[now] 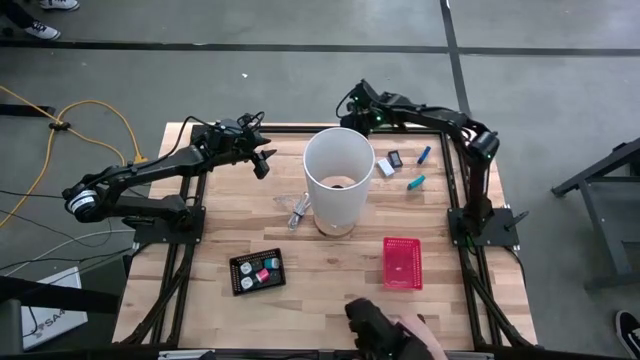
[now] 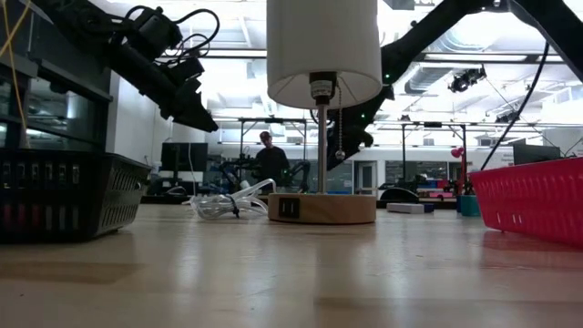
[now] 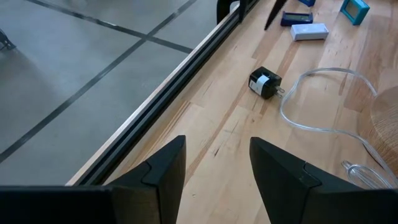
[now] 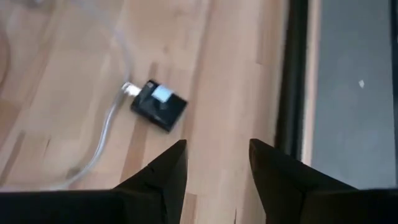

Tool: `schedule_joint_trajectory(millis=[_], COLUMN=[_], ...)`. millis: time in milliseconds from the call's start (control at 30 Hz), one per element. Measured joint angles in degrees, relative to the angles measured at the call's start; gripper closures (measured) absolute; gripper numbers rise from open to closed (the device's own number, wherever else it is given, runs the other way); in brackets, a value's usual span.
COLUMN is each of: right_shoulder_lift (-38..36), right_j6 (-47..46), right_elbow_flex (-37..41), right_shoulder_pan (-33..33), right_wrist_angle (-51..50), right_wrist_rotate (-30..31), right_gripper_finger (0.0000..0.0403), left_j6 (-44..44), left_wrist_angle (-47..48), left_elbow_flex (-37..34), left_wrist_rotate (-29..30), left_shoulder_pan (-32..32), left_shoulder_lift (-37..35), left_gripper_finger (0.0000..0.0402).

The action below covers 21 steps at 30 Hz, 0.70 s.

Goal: Pick & Place Office items
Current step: Put the black charger adapter into the black bin

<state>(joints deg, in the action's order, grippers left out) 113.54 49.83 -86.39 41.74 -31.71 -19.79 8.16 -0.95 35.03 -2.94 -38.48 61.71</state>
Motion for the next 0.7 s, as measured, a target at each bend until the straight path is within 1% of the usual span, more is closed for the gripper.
schedule_joint_trajectory(millis=[133, 300, 467, 600, 700], right_shoulder_lift=[0.3, 0.1, -0.1, -0.1, -0.1], right_j6=[8.4, 17.1, 17.6, 17.9, 17.9], right_elbow_flex=[0.1, 0.0, 0.0, 0.0, 0.0], right_shoulder_pan=[-0.4, -1.3, -1.8, -1.6, -1.1], right_wrist_angle=[-1.6, -0.4, -2.0, -1.2, -0.5], right_wrist_rotate=[0.2, 0.6, 1.2, -0.3, 0.1], right_gripper_finger=[0.0243, 0.0243, 0.0243, 0.0243, 0.0243], left_j6=[0.0, 0.0, 0.0, 0.0, 0.0], left_wrist_angle=[0.0, 0.0, 0.0, 0.0, 0.0], left_elbow_flex=[0.0, 0.0, 0.0, 0.0, 0.0], left_wrist_rotate=[0.0, 0.0, 0.0, 0.0, 0.0], left_shoulder_pan=[0.0, 0.0, 0.0, 0.0, 0.0], left_shoulder_lift=[0.0, 0.0, 0.0, 0.0, 0.0], left_gripper_finger=[0.0230, 0.0230, 0.0230, 0.0230, 0.0230])
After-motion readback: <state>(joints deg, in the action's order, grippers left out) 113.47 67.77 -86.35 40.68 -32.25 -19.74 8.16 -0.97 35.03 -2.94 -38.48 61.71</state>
